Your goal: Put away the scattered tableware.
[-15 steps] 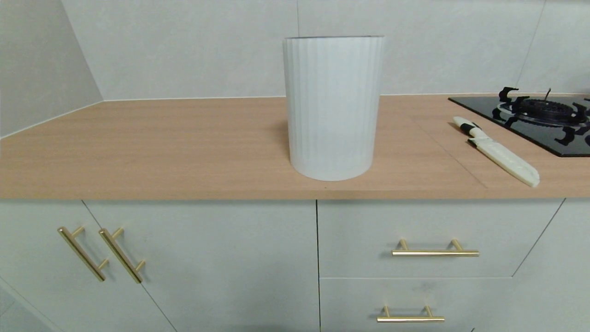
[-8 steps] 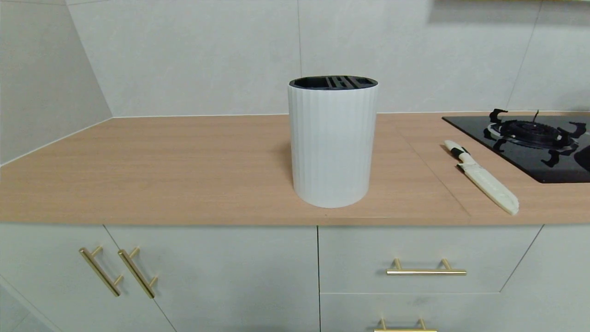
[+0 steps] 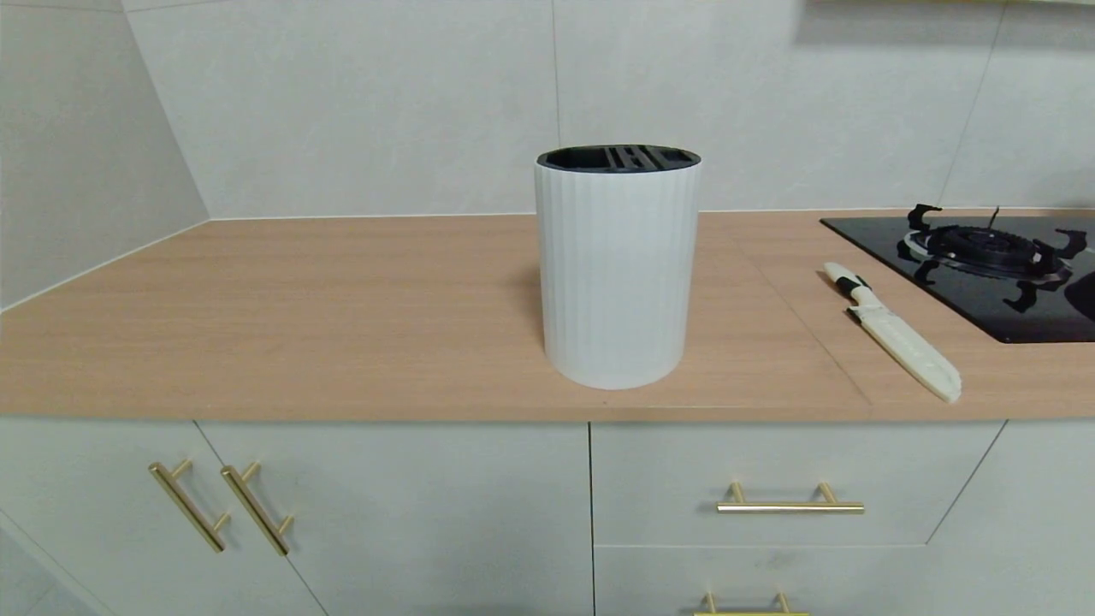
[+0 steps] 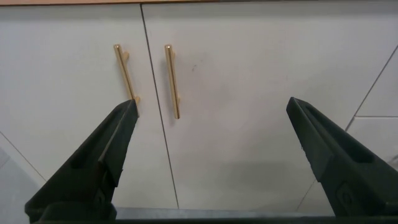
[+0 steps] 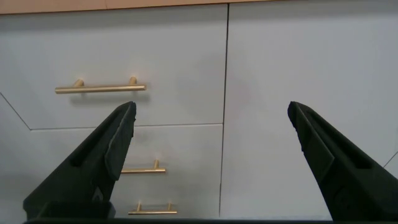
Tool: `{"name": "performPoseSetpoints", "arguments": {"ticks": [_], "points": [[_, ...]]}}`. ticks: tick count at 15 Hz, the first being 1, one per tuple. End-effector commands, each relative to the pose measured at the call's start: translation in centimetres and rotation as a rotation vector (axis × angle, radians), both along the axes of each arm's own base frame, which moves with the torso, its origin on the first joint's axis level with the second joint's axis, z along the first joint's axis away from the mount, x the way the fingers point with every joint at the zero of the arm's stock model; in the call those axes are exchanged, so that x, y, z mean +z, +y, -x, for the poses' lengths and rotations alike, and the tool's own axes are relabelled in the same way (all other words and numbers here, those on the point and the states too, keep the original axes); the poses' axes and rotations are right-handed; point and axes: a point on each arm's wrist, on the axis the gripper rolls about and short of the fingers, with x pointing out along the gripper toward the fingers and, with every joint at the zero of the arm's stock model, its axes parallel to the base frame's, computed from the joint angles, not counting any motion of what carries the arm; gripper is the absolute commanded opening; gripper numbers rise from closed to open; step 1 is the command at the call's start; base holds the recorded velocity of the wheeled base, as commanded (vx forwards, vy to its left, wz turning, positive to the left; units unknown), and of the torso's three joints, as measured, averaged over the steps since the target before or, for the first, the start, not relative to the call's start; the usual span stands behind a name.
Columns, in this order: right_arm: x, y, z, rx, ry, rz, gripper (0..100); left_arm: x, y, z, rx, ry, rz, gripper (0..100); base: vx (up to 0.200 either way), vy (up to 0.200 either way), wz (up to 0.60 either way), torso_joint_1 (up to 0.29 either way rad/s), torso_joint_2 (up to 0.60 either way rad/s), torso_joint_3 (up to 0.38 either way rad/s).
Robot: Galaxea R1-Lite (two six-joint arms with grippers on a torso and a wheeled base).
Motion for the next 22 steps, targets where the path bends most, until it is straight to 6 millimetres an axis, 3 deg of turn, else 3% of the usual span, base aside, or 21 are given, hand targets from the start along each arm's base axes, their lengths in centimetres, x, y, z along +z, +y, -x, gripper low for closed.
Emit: {"name": "performPoseSetpoints", "arguments": {"ticks": [1,22], "points": [[0.0,0.0,-0.01,0.0,0.001,0.0,100,0.0,0.0,0.0,0.0,0.0,0.0,100,0.0,0.0,0.0,0.11,-0.27,-0.163],[0.0,0.0,-0.01,0.0,0.001,0.0,100,0.0,0.0,0.0,0.0,0.0,0.0,100,0.0,0.0,0.0,0.227,-0.51,-0.282]]}}
